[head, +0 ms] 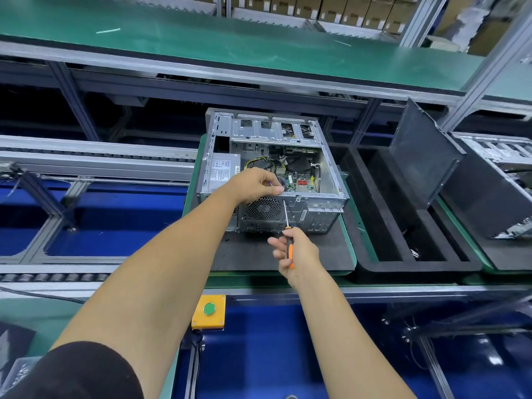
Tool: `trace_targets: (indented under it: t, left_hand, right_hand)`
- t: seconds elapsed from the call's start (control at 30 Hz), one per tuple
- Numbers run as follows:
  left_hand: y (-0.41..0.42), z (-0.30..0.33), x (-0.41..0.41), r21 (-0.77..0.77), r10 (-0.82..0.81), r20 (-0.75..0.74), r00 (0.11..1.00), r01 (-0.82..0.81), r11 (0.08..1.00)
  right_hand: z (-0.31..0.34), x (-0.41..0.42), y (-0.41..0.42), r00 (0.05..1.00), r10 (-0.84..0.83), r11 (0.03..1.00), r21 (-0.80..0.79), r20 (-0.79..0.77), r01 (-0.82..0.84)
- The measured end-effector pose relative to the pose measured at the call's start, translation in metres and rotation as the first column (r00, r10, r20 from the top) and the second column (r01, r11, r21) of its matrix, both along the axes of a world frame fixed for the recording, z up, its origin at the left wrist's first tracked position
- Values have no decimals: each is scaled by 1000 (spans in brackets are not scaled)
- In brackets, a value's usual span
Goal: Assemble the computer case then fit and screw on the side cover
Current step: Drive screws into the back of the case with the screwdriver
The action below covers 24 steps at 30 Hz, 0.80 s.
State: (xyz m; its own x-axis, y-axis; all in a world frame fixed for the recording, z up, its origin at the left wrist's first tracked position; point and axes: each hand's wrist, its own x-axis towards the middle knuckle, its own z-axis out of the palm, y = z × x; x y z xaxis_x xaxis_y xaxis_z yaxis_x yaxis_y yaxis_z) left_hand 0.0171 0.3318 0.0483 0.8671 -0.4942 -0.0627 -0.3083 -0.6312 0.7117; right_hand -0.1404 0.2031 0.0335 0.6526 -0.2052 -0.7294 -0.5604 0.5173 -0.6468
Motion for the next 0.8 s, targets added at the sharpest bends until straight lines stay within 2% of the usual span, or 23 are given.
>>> trace_targets:
  t: [0.17,0.27,0.33,0.37,0.43,0.5,0.57,0.6,0.63,0.7,0.77,0.8]
  left_hand:
    - [0,-1,1,6,8,-10,1000,-8,1000]
    - [0,-1,1,-1,8,-10,1000,-8,1000]
    - [0,-1,1,1,5,-9,1000,-5,1000]
    - [0,-1,1,1,4,-10,1000,-4,1000]
    - [0,-1,1,7,4,-8,1000,-4,1000]
    - [-1,-2,1,7,4,1,1000,-4,1000]
    - [-1,-2,1,-6,2,0,1000,-2,1000]
    - [-1,-2,1,-12,4,-4,1000,-4,1000]
    - [0,-2,1,-16,6,-7,1000,-6,1000]
    - [0,-2,1,-17,6,-8,1000,-6,1000]
    - [-1,-2,1,-17,6,-11,1000,-6,1000]
    - [-1,-2,1,-18,8,-13,1000,-8,1000]
  right_hand:
    - [-3,-2,10,996,31,938,-346,78,-2]
    - [-8,-9,12,995,33,792,-609,98,34]
    - [-11,-13,11,994,32,740,-671,100,44]
    - [-12,-14,9,993,13,770,-635,116,64]
    - [-12,-12,5,993,-22,882,-466,113,72]
    - [-8,-9,0,998,-38,985,-168,53,46]
    - [-5,-7,-4,997,-73,981,181,20,68]
    - [-3,-7,-3,996,-86,959,273,9,80]
    - [-2,-6,-1,997,-82,956,282,1,79]
    - [-4,-6,5,998,-62,991,122,-1,62]
    - [-7,-7,12,997,-48,983,-173,66,59]
    - [-8,-8,14,992,-43,942,-326,114,79]
